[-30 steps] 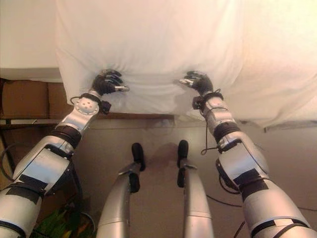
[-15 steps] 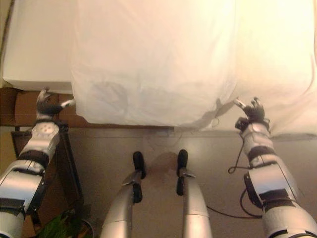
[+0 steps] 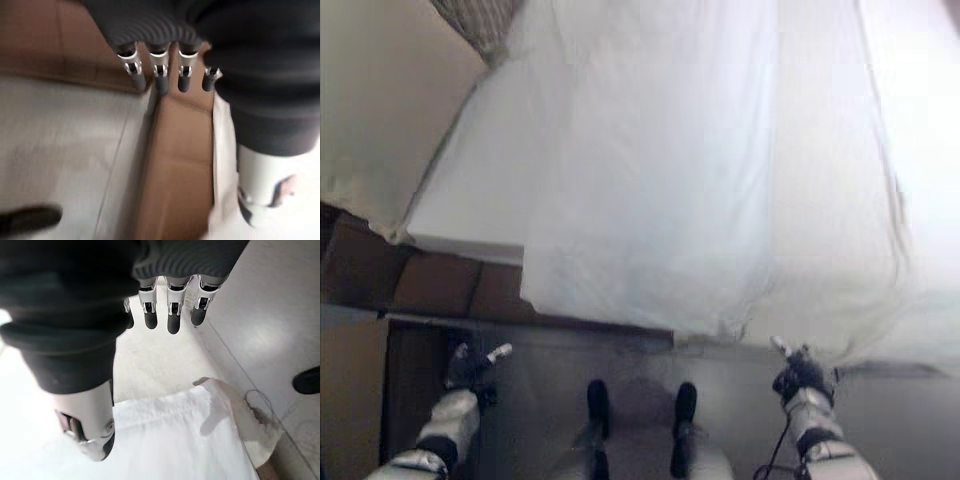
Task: Make the bed
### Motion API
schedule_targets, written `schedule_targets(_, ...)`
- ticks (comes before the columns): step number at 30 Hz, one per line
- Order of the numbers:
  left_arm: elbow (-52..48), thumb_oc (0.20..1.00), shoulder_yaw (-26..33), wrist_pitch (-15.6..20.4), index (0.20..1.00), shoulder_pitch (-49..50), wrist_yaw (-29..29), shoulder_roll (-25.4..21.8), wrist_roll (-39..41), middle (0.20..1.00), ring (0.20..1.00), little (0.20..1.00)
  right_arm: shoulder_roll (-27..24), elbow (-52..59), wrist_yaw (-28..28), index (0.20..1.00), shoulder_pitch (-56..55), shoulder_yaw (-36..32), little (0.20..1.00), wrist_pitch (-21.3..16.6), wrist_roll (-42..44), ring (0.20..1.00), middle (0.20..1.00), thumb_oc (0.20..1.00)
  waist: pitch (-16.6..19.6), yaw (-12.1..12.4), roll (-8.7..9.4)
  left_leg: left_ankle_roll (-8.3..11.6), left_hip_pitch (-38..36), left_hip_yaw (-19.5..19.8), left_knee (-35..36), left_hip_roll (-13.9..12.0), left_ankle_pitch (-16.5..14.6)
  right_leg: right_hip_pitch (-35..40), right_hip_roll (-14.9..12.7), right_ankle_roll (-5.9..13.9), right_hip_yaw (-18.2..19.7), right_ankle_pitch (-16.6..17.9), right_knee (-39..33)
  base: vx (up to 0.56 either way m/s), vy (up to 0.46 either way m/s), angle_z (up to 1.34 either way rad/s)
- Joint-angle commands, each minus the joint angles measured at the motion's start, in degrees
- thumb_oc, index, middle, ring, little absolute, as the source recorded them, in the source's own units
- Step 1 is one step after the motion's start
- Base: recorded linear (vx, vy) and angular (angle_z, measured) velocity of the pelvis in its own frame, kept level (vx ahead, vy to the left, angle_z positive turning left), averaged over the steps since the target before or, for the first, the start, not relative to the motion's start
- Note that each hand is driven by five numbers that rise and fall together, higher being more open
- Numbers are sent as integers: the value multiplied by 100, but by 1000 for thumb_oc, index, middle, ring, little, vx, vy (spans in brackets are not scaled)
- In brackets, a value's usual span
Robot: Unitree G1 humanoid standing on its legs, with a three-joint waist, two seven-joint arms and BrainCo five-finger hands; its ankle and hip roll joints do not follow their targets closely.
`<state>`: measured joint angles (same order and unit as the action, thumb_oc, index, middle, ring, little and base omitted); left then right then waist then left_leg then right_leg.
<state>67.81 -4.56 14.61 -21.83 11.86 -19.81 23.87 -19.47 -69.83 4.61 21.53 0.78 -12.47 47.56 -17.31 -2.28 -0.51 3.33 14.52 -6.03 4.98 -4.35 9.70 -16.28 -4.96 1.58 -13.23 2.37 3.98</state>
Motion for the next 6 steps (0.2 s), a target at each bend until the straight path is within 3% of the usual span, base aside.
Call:
schedule_targets(1,288,1000,-165,80,1000,160,-343,282,-57,1000,1000,1000,218,81,7,1000,-268,74,1000,-273,-383,1000,1000,1000,606,-88,73,369,-196,2,2,-14,-81,419,-248,697,240,576,-763,67,72,6)
schedule_targets(6,324,1000,-309,-80,1000,574,-711,699,11,1000,1000,1000,450,-10,-82,1000,-711,246,1000,-114,-970,1000,1000,1000,960,-116,62,307,-588,-21,2,-51,-204,792,-249,712,306,537,-762,76,58,-2)
